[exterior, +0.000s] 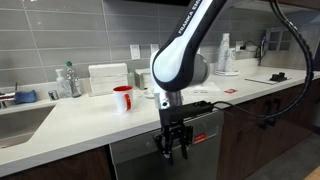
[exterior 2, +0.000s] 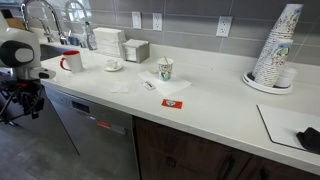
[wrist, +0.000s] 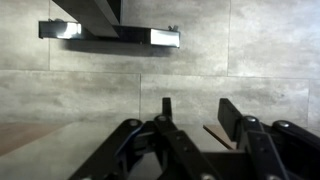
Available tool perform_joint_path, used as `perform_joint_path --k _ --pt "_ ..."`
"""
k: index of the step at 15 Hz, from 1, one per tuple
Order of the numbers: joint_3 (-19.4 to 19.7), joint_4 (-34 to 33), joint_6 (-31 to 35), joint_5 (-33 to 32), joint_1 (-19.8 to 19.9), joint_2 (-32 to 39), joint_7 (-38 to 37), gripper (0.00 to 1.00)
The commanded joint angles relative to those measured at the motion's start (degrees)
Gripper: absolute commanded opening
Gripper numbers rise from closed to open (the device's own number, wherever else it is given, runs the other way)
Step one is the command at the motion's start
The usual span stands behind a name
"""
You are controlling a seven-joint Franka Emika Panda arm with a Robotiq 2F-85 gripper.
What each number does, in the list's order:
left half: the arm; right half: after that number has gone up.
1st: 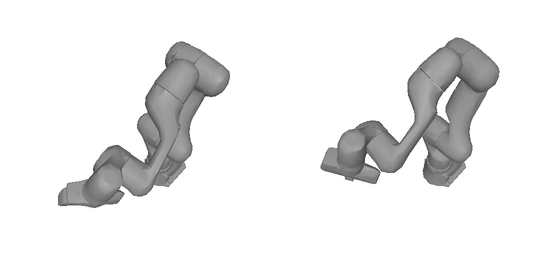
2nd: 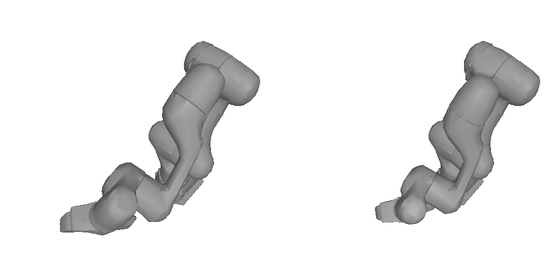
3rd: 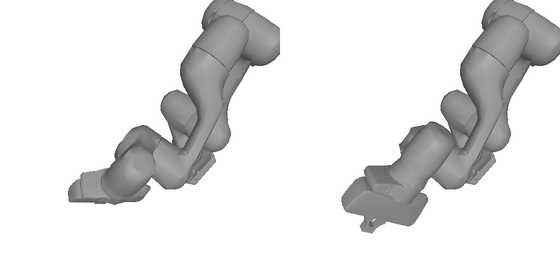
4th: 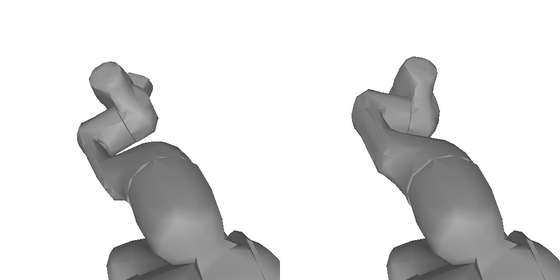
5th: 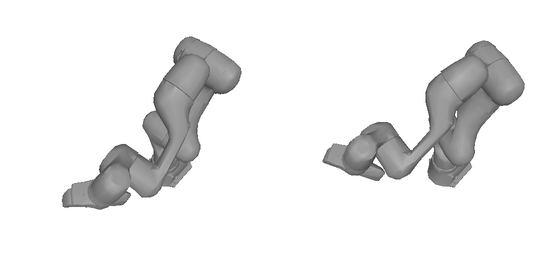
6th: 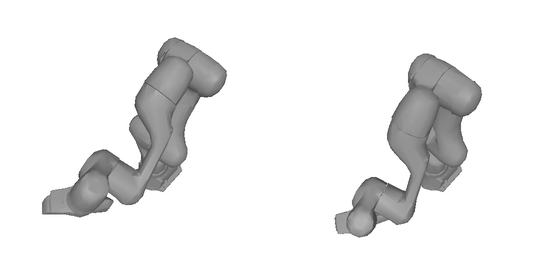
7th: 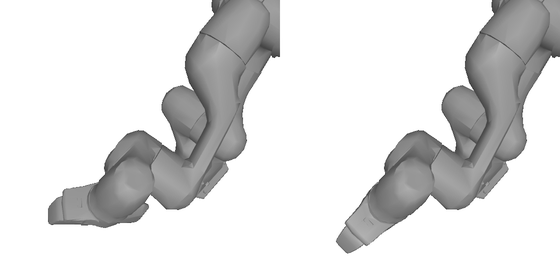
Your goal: Press the big button on the left side of the dishwasher
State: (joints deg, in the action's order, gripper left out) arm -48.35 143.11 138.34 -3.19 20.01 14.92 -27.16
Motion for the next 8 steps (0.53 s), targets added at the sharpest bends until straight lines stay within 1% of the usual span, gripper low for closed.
perform_joint_path --k 1,3,4,5,6,8 --pt "-4.61 2.43 -10.85 10.96 8.86 -12.74 10.93 0.84" --pt "-4.12 1.99 -17.01 14.43 11.12 -19.33 15.18 1.0" --pt "-3.01 1.59 -20.44 14.8 11.44 -22.4 15.76 1.0" --pt "8.8 1.17 -23.46 15.57 1.04 -25.38 15.74 1.0" --pt "11.21 1.14 -26.01 14.26 -0.32 -27.9 13.1 1.0" --pt "19.54 1.56 -30.19 11.0 -6.73 -33.75 8.29 1.0"
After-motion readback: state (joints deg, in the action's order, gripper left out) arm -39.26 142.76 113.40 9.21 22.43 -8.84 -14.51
